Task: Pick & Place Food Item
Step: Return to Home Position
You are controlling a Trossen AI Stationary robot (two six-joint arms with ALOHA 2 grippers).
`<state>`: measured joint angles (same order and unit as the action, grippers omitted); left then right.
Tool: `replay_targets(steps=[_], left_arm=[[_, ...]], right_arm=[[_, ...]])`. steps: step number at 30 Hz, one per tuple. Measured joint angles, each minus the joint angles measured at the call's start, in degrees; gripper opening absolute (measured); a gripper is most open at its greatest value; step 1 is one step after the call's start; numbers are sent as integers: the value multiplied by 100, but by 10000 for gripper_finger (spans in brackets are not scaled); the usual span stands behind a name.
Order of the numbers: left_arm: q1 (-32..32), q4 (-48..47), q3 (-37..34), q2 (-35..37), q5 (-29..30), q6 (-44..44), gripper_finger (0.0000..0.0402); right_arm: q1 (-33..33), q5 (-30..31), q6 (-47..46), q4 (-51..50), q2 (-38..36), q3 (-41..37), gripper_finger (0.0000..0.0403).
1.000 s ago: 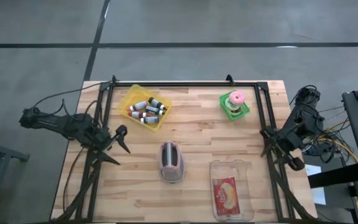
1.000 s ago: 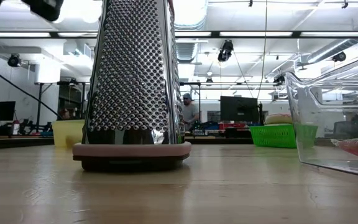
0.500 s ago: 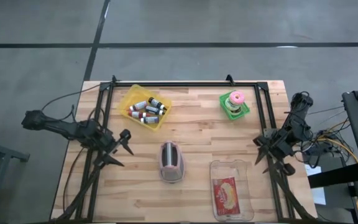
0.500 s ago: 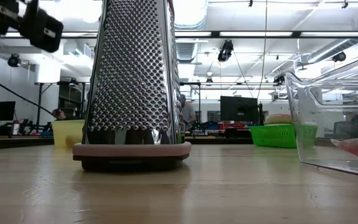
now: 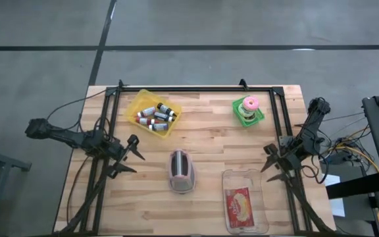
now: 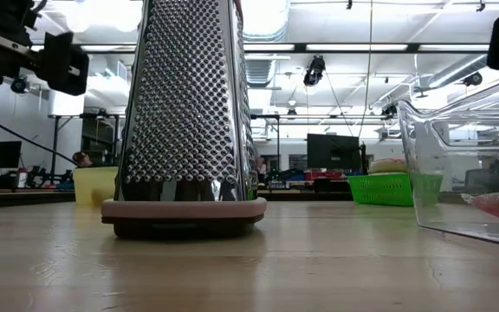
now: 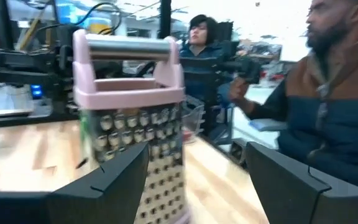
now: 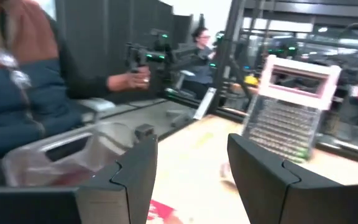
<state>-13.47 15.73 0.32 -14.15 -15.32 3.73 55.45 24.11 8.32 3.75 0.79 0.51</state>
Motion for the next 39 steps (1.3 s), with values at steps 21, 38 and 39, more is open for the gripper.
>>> replay_targets(steps=[21, 38, 39], left_arm=[[706, -74, 0, -2, 704, -701, 273], [1241, -11, 0, 0, 676, -807, 273], [1244, -47, 0, 0, 674, -806, 273]], right_arm=[[-764, 1747, 369, 9, -73, 1, 192], [-2700, 1140, 233, 11, -63, 3, 192], [-2774, 1139, 235, 11, -64, 3, 192]])
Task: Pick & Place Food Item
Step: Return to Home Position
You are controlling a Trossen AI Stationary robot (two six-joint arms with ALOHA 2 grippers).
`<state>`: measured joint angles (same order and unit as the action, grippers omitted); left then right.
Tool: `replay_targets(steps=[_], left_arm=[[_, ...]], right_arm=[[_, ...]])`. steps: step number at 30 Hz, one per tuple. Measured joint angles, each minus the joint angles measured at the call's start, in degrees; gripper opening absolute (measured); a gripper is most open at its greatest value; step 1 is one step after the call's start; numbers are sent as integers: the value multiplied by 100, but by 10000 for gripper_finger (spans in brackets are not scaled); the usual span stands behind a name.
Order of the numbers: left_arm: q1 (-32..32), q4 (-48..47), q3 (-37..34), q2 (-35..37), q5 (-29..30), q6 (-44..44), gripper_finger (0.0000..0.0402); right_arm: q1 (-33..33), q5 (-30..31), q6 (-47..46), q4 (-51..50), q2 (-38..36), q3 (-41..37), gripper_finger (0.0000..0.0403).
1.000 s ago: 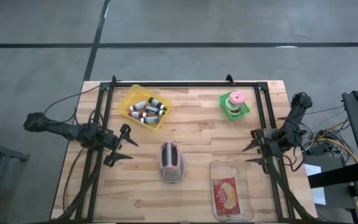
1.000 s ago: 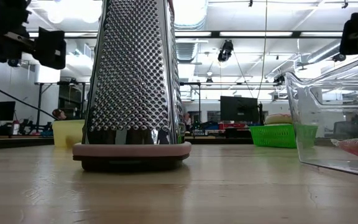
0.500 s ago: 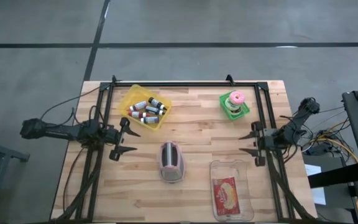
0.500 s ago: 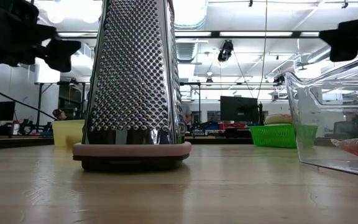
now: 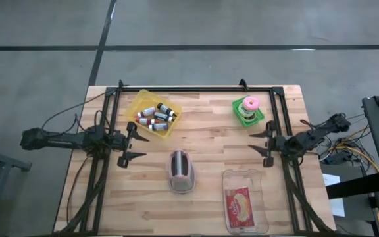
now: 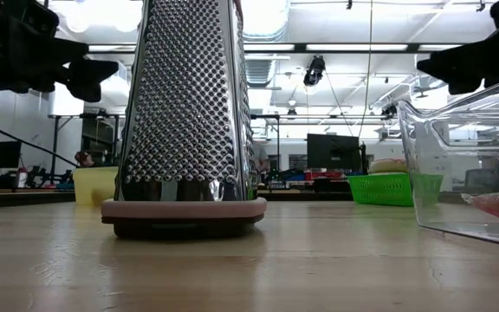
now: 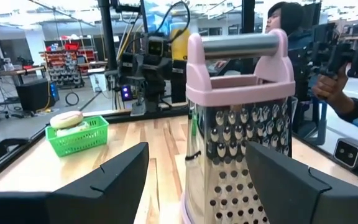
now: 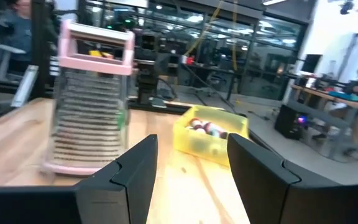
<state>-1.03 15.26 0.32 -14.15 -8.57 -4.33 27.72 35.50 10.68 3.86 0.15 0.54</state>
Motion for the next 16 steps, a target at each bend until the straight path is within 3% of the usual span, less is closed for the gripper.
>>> replay_targets(steps=[16], left_arm=[[28, -36, 0, 0, -16, 21, 273]], right_arm=[[-305, -214, -107, 2, -3, 0, 192]])
